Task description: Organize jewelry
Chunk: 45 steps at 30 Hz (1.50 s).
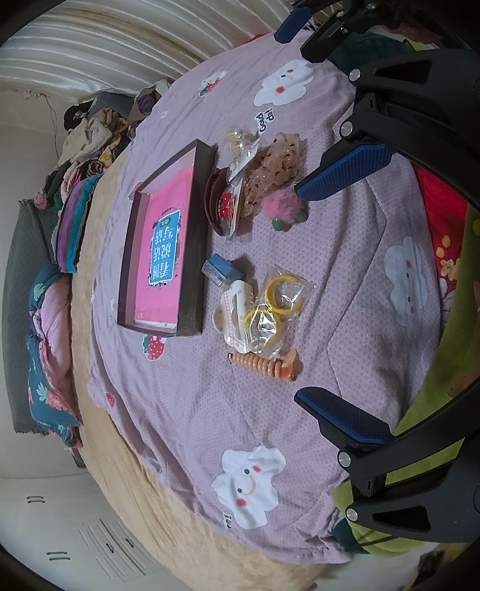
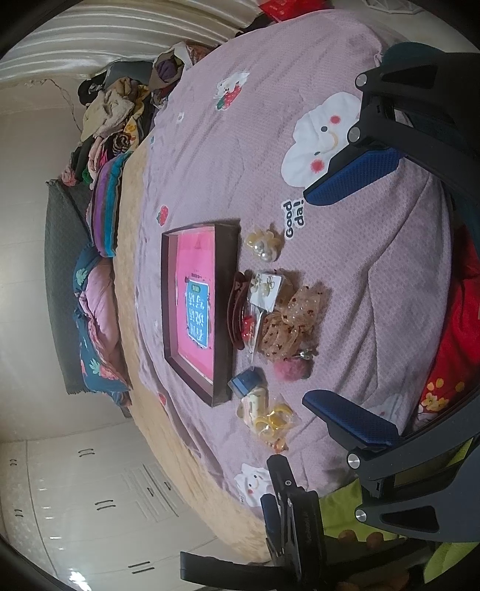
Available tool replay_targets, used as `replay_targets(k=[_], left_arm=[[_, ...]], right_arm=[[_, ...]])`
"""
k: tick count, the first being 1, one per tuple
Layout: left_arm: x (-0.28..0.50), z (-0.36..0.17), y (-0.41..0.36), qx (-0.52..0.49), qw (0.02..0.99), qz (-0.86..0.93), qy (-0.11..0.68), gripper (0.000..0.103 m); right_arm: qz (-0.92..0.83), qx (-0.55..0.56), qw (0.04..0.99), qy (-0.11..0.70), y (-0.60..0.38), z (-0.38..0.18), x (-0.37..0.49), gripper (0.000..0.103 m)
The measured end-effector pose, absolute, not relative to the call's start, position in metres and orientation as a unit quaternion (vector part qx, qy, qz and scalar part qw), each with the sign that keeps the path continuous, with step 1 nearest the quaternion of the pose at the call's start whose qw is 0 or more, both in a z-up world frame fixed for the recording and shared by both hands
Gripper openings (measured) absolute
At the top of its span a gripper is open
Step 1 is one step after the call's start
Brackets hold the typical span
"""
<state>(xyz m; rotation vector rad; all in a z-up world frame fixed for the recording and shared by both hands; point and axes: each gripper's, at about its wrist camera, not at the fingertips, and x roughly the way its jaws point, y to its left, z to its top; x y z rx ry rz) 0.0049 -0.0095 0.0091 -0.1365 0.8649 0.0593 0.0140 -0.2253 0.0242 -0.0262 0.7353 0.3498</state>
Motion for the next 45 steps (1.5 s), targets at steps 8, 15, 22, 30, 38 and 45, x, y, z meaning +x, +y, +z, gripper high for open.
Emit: replay_targets(k=[8,15,22,30,38,45], left_arm=[[0.018,0.005,-0.010,-0.068,0.904,0.025,0.420,0.095],[0.034,0.003,-0.010,-0.069,0.902,0.020,0.425,0.095],[0.059,0.001,-0.003,-0.069,0.900,0.019,0.430,0.095],[0.089,-0.003,-0.001,-0.050,0.898,-0.004,0.436,0.095],[0.116,-0.016,-0.009,-0.010,0.892,-0.045,0.449,0.095],[0.134,-0.028,-0.020,0.052,0.873,-0.082,0.478,0.075]], right_arm=[[0.153,-0.004,0.922,0.357,-0.238,0.026,0.025,0.099],[0.135,0.002,0.925,0.356,-0.253,0.027,0.037,0.099],[0.134,0.021,0.921,0.365,-0.263,0.027,0.057,0.099],[0.136,0.022,0.916,0.377,-0.264,0.021,0.078,0.099],[0.153,0.024,0.906,0.393,-0.259,0.015,0.094,0.099],[0.168,0.032,0.891,0.421,-0.248,0.000,0.109,0.099]])
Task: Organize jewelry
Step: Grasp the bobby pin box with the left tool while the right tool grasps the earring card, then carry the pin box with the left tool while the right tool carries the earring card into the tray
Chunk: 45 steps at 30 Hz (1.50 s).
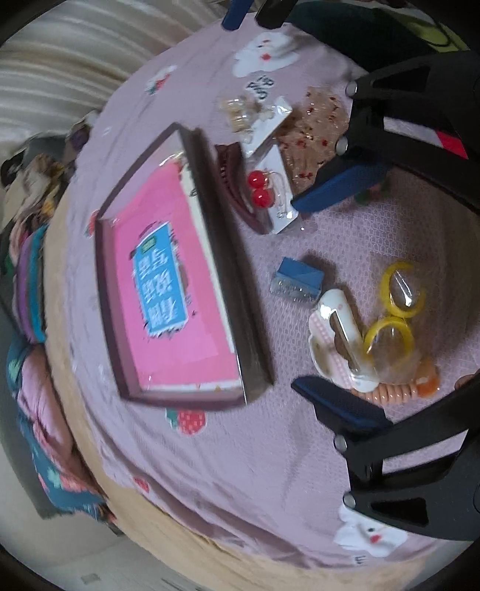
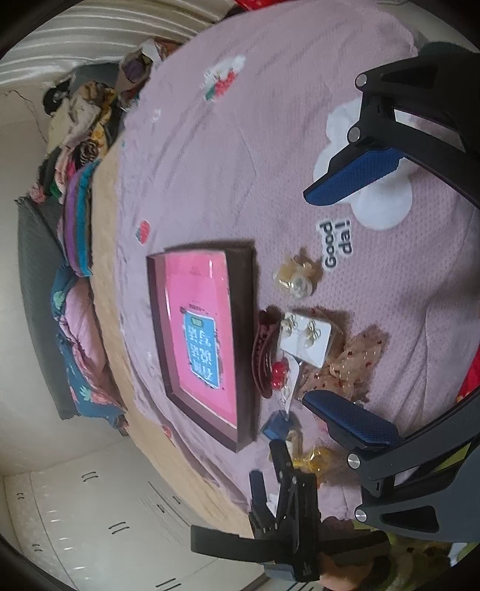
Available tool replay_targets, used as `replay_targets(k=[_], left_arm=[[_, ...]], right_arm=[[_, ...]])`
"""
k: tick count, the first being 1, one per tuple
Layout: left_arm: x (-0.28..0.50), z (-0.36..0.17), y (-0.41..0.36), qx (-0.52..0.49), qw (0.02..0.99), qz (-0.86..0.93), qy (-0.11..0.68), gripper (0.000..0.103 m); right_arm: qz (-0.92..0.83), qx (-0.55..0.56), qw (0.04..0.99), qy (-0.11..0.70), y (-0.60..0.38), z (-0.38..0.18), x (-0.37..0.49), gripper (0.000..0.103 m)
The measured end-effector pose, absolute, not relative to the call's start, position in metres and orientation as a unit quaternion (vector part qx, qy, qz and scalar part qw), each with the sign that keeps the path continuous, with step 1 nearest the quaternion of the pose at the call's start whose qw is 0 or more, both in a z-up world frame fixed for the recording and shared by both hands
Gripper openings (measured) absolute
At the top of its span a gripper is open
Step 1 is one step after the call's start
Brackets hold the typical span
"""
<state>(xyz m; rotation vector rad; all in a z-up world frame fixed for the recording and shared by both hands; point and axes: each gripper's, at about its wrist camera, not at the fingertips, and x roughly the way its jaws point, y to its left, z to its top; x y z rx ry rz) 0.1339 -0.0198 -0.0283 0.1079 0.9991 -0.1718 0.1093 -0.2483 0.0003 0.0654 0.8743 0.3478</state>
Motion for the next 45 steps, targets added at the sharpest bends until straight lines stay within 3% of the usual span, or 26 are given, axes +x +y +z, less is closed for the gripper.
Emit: replay_targets(k=[7,10,13,17,23,27,45], left_arm=[[0.140,-0.041,-0.027,0.063,0.859,-0.113,0.495,0.062],[0.143,-0.048,-0.029,0.061,0.854,-0.122,0.502,0.051],[0.147,-0.051,-0.028,0.052,0.855,-0.123,0.501,0.041],[0.152,-0.051,-0.025,0.039,0.857,-0.130,0.497,0.026],[0.154,-0.048,-0.021,0.029,0.861,-0.134,0.489,0.024],[0.152,-0.041,-0.017,0.019,0.866,-0.133,0.482,0.023],[0.151,0.012,0.026,-0.040,0.895,-0.100,0.433,0.023]], right_arm=[[0.195,0.045,0.859,0.471,-0.227,-0.029,0.128,0.099],[0.198,0.061,0.848,0.488,-0.221,-0.041,0.138,0.098],[0.208,0.073,0.835,0.504,-0.216,-0.051,0.145,0.083],[0.211,0.080,0.825,0.519,-0.211,-0.062,0.153,0.070],[0.215,0.059,0.829,0.513,-0.203,-0.064,0.156,0.047],[0.219,0.047,0.835,0.503,-0.204,-0.062,0.152,0.040],[0.206,0.083,0.872,0.437,-0.256,-0.011,0.131,0.040]])
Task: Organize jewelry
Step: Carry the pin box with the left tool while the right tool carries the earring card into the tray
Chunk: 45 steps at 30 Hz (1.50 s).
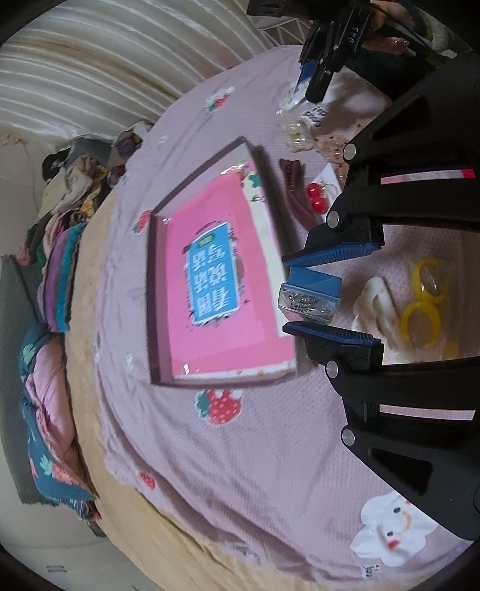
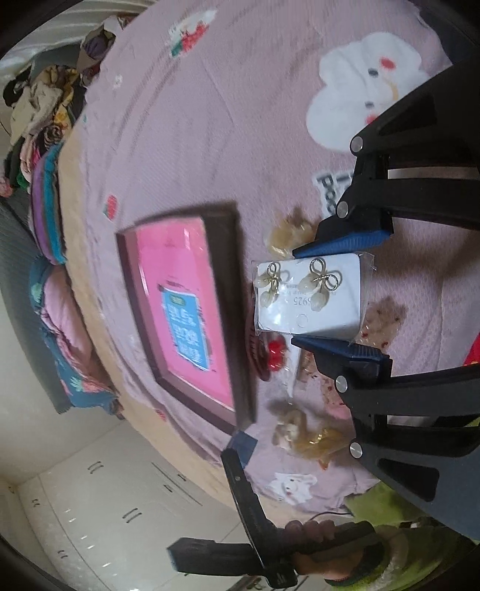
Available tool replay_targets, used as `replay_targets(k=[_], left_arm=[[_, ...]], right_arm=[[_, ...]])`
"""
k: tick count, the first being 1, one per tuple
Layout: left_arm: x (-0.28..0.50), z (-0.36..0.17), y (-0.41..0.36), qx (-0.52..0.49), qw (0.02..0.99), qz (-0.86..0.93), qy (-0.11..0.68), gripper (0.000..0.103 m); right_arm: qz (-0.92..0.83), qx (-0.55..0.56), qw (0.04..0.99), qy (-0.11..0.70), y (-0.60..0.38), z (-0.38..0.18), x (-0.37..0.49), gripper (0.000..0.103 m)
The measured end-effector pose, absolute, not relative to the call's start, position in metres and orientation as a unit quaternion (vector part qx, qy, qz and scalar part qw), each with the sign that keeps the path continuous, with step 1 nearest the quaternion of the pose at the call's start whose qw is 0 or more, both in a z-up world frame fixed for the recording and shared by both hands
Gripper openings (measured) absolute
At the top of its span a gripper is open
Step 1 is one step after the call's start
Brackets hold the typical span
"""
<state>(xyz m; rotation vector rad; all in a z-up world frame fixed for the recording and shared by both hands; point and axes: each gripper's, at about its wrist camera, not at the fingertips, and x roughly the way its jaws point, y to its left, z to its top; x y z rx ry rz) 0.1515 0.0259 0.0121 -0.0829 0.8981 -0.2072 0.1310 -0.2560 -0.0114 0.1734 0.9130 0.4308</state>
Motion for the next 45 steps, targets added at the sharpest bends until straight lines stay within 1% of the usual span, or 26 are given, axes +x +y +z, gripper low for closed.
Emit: replay_targets(k=[5,11,13,15,21,22,23,24,25,28,29,31,33,38,40,41,45], left_arm=[[0.158,0.028,0.040,-0.058,0.903,-0.085,0.418,0.022],[0.171,0.039,0.055,-0.084,0.908,-0.070,0.405,0.017],[0.175,0.039,0.058,-0.089,0.907,-0.066,0.405,0.014],[0.179,0.036,0.059,-0.093,0.906,-0.067,0.409,0.006],[0.189,0.016,0.077,-0.102,0.899,-0.047,0.424,0.007],[0.188,0.012,0.083,-0.098,0.899,-0.034,0.425,0.009],[0.187,0.006,0.093,-0.105,0.896,-0.021,0.430,0.018],[0.186,0.001,0.101,-0.113,0.894,-0.014,0.434,0.028],[0.184,-0.004,0.110,-0.121,0.890,-0.007,0.439,0.032],[0.174,-0.024,0.126,-0.125,0.879,0.014,0.459,0.048],[0.171,-0.029,0.129,-0.125,0.877,0.018,0.464,0.057],[0.163,-0.041,0.131,-0.118,0.872,0.015,0.475,0.060],[0.159,-0.049,0.128,-0.109,0.871,-0.002,0.479,0.068],[0.155,-0.067,0.115,-0.062,0.872,-0.006,0.486,0.068],[0.158,-0.071,0.113,-0.055,0.871,0.002,0.488,0.048],[0.158,-0.072,0.114,-0.054,0.872,0.006,0.486,0.041],[0.158,-0.059,0.122,-0.077,0.877,0.012,0.475,0.041]], right_arm=[[0.193,0.084,0.886,0.412,-0.268,0.006,0.142,0.040],[0.188,0.073,0.905,0.374,-0.269,0.030,0.167,0.040],[0.188,0.068,0.911,0.361,-0.267,0.037,0.175,0.040],[0.189,0.062,0.915,0.351,-0.263,0.043,0.185,0.040],[0.192,0.053,0.916,0.348,-0.248,0.043,0.212,0.040],[0.194,0.054,0.914,0.352,-0.246,0.040,0.216,0.040],[0.198,0.055,0.912,0.356,-0.244,0.038,0.219,0.040],[0.201,0.054,0.909,0.361,-0.241,0.035,0.223,0.040],[0.201,0.050,0.907,0.366,-0.237,0.031,0.226,0.040],[0.204,0.044,0.902,0.377,-0.226,0.022,0.233,0.040],[0.206,0.043,0.901,0.381,-0.222,0.019,0.235,0.040],[0.208,0.040,0.898,0.385,-0.217,0.016,0.236,0.040],[0.208,0.033,0.897,0.388,-0.211,0.012,0.238,0.040],[0.207,0.025,0.896,0.393,-0.203,0.009,0.245,0.040],[0.206,0.023,0.895,0.394,-0.203,0.008,0.248,0.040],[0.205,0.021,0.895,0.395,-0.201,0.007,0.251,0.040],[0.197,0.013,0.894,0.402,-0.200,0.003,0.262,0.040]])
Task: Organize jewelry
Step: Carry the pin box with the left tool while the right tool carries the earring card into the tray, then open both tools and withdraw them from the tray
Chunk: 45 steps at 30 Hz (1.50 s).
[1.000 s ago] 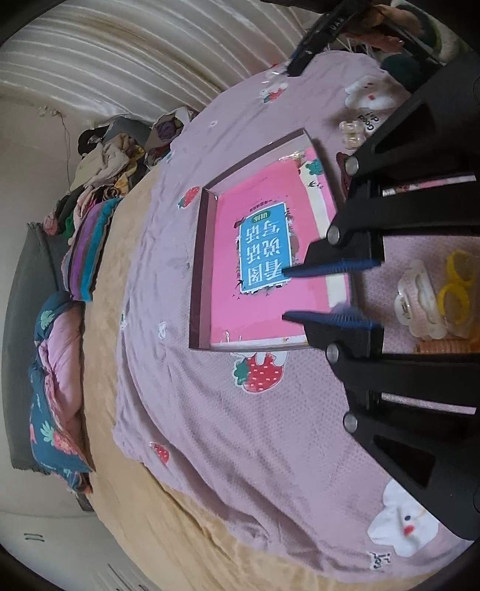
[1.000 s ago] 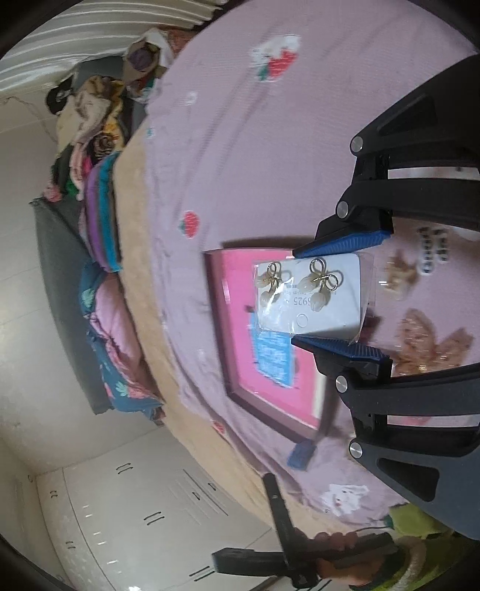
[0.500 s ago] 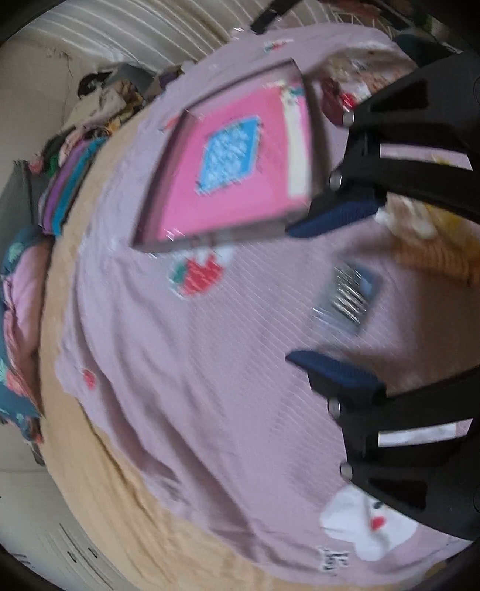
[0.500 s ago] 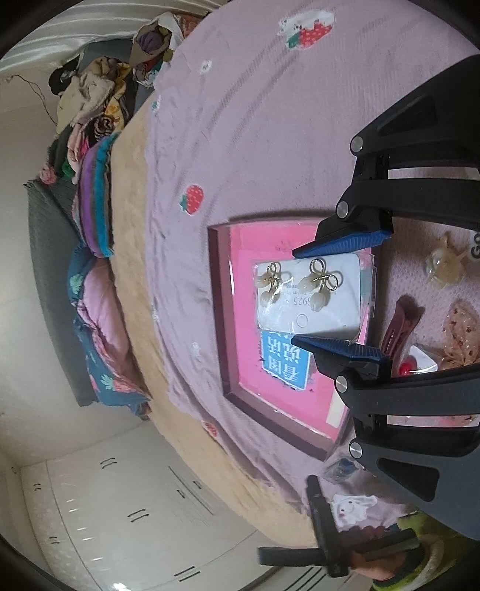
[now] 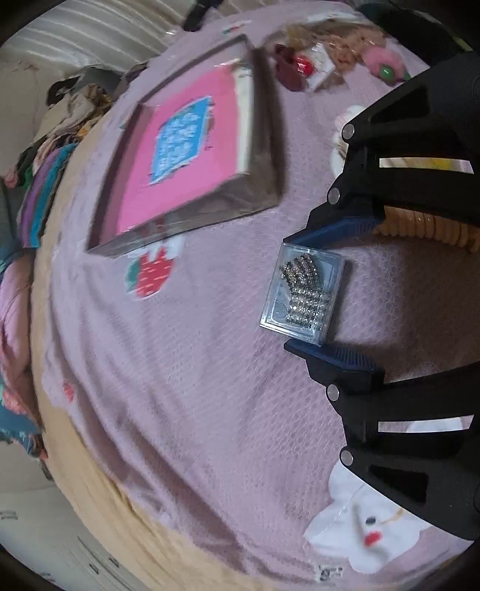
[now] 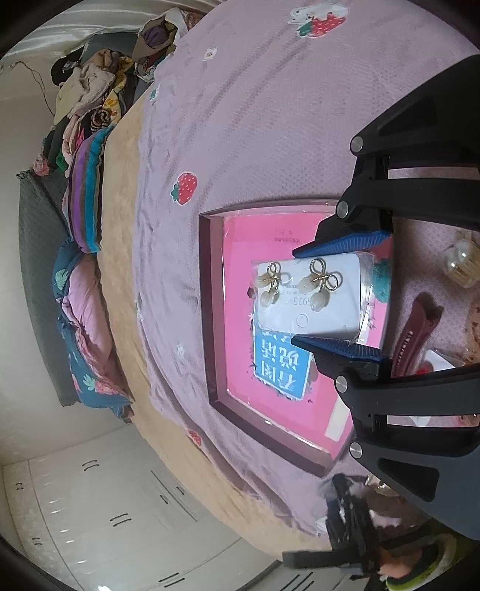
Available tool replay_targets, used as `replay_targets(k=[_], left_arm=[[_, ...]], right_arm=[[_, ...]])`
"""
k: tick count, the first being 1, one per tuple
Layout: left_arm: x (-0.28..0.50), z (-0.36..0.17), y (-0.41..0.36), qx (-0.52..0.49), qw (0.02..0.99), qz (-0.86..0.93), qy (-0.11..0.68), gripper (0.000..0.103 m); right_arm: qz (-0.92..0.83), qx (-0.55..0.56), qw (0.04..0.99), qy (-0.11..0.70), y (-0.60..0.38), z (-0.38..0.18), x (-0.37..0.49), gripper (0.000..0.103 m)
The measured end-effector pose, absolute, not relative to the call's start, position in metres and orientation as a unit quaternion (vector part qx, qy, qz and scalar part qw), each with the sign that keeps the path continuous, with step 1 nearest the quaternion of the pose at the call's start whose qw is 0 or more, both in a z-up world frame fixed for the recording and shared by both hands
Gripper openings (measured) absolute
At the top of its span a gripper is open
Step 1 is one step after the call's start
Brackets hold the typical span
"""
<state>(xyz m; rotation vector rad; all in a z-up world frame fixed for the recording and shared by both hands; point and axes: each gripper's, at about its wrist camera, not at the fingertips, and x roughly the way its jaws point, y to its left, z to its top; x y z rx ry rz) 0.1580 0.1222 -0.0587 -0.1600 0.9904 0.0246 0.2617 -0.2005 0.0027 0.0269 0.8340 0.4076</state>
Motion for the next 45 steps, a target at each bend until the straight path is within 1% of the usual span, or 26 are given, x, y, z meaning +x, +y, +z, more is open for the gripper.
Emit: replay_targets(k=[6,11,14,21,30,33,40,42,43,44,45], left_arm=[[0.176,-0.016,0.115,-0.080,0.897,-0.010,0.434,0.041],[0.204,-0.003,0.093,-0.080,0.901,-0.030,0.424,0.041],[0.219,-0.004,0.075,-0.082,0.899,-0.047,0.427,0.041],[0.251,-0.029,0.039,-0.079,0.879,-0.075,0.465,0.041],[0.259,-0.041,0.010,-0.061,0.873,-0.096,0.475,0.041],[0.260,-0.047,0.007,-0.059,0.869,-0.096,0.483,0.041],[0.257,-0.052,0.005,-0.058,0.865,-0.092,0.490,0.041],[0.256,-0.052,0.005,-0.058,0.864,-0.092,0.492,0.043],[0.255,-0.052,0.005,-0.058,0.864,-0.089,0.491,0.045],[0.254,-0.051,0.005,-0.056,0.865,-0.088,0.490,0.053],[0.252,-0.050,0.005,-0.056,0.866,-0.086,0.490,0.059]], right_arm=[[0.180,0.006,0.888,0.423,-0.201,-0.012,0.280,0.040],[0.175,0.000,0.883,0.436,-0.202,-0.024,0.287,0.040],[0.173,0.003,0.877,0.447,-0.204,-0.034,0.291,0.040],[0.174,0.005,0.869,0.464,-0.205,-0.048,0.294,0.040],[0.181,0.020,0.863,0.471,-0.206,-0.055,0.290,0.042],[0.187,0.027,0.862,0.471,-0.207,-0.053,0.284,0.047],[0.184,0.064,0.873,0.448,-0.220,-0.036,0.256,0.073],[0.184,0.070,0.875,0.442,-0.223,-0.031,0.249,0.075],[0.184,0.073,0.876,0.439,-0.225,-0.028,0.245,0.076],[0.183,0.075,0.878,0.436,-0.227,-0.025,0.242,0.078],[0.183,0.076,0.879,0.433,-0.229,-0.023,0.238,0.080]])
